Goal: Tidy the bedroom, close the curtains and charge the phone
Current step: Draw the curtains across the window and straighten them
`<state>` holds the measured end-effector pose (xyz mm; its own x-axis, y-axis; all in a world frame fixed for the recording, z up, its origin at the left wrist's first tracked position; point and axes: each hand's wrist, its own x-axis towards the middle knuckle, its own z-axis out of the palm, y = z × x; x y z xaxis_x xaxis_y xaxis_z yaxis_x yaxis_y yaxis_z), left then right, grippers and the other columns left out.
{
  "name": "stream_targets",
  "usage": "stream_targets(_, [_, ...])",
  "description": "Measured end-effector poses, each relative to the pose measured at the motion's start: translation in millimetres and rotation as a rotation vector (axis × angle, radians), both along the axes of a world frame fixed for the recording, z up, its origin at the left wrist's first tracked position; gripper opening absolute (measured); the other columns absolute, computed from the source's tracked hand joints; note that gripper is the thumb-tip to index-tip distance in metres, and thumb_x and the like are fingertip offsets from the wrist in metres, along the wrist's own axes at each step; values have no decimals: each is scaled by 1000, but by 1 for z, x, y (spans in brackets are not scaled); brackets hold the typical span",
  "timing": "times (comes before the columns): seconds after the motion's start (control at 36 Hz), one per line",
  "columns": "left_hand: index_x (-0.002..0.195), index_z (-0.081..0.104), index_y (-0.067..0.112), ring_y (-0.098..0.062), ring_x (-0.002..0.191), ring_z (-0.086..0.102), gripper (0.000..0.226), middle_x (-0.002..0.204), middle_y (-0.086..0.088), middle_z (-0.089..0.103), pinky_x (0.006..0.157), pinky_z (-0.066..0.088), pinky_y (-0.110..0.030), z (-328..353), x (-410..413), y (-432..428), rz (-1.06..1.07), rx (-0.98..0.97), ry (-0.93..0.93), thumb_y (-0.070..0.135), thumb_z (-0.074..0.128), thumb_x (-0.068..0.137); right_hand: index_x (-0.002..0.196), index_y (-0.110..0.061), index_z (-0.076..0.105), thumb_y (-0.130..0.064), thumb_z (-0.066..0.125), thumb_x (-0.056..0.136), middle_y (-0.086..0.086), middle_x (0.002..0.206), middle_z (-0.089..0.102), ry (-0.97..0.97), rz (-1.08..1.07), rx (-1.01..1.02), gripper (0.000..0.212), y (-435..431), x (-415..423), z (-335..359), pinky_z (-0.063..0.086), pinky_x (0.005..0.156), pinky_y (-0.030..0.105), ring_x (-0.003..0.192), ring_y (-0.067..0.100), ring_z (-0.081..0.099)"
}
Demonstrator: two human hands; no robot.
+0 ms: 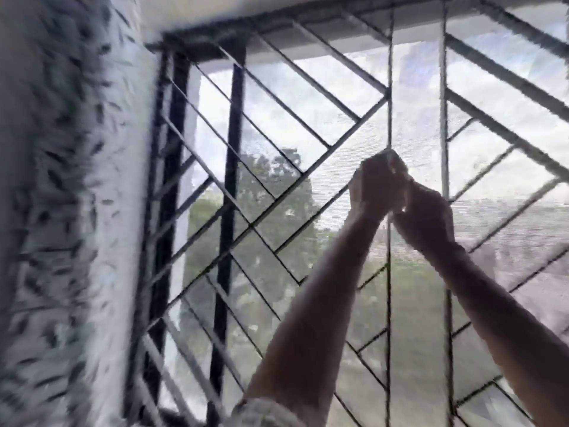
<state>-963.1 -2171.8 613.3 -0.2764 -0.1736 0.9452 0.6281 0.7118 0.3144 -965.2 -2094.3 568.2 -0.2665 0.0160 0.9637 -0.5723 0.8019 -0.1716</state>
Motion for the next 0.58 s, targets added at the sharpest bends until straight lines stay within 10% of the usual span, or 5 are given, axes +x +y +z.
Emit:
stream_targets(0.36, [110,59,4,-33,97,58,38,105,-15,64,79,43,-35,-45,101,-299,808,182,147,7,53,72,87,-19,58,-24,46,82,11,73,70,-108,549,95,14,-288,49,-17,54,60,38,67,31,67])
stream_targets(0.58, [146,11,3,-39,135,26,80,151,-20,19,105,30,-50,-64,129,-400,1028,399,-265,31,56,87,97,-10,61,-15,49,89,7,77,70,-178,715,197,15,-378,71,-28,44,47,21,62,21,66])
